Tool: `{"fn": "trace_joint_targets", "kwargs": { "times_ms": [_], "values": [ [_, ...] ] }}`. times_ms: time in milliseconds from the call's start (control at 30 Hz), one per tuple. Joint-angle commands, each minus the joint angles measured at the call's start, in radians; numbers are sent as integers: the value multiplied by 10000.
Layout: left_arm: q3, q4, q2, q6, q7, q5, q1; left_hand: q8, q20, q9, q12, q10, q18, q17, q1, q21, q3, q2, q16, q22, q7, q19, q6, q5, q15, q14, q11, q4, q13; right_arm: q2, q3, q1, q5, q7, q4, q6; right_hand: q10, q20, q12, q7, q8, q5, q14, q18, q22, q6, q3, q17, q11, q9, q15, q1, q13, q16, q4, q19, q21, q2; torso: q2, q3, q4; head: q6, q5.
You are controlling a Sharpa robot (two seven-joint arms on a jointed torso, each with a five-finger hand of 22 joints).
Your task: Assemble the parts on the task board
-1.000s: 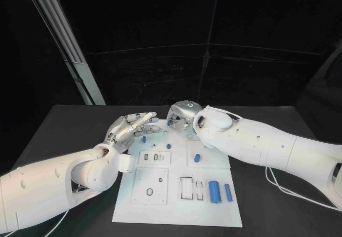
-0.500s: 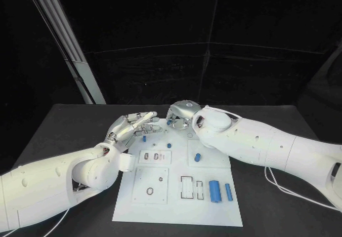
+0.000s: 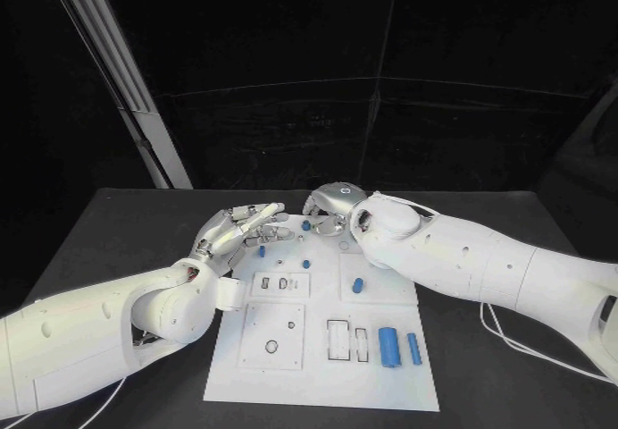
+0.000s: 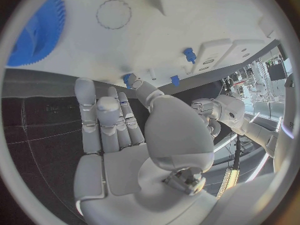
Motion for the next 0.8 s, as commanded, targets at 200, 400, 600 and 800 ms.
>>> {"fn": "trace_joint_targets", "kwargs": {
  "times_ms": [200, 400, 600, 800],
  "values": [
    [7, -3, -7, 122, 2, -13, 18, -58, 26, -14, -75, -14, 141, 18, -29, -52, -59, 55, -55, -21, 44, 62, 6, -27, 63, 28, 32, -30, -11, -29, 4, 26, 105, -67, 68, -75, 58, -20, 88, -15, 28, -29, 51, 122, 7, -6, -26, 39, -12, 29, 38, 45, 31, -1, 187, -15, -29, -38, 10, 10, -19, -8, 9],
    [7, 20, -26, 138, 5, -13, 18, -58, 26, -14, -75, -14, 141, 18, -29, -52, -59, 55, -55, -21, 44, 62, 6, -27, 63, 28, 32, -30, -11, -571, 4, 25, 573, -317, 506, -485, 858, -72, 470, -13, 145, 45, 290, 33, 519, 447, 32, 726, -129, 86, -66, 22, 106, 467, 557, 361, 298, 8, 9, 21, -17, 16, -46],
    [6, 25, -107, 57, 110, -13, 16, -41, 12, 3, -54, 136, 150, 62, 4, -88, -75, 145, -108, -61, -44, 107, 148, -23, 32, 70, -31, -107, 3, -1876, 34, 23, 1840, -896, 1772, -322, 2716, -333, 1598, -248, 123, 171, 369, -80, 1230, 420, -529, 1152, -511, 62, -386, -694, 718, 802, 1465, 807, 744, -544, 4, 51, -99, 78, -48],
    [1, 19, -192, 26, 131, -13, 14, -39, 8, 5, -50, 167, 151, 70, 7, -94, -79, 159, -117, -68, -57, 116, 174, -25, 25, 79, -42, -120, 4, -2848, 250, 24, 2689, -1439, 2536, 532, 3163, -580, 4437, -344, 165, 1250, 538, -336, 2538, -62, -2393, 2099, -776, 70, -580, -241, 3333, 1494, 2767, 1482, 1516, -905, -2, 120, -211, 91, -28]
  ]
}}
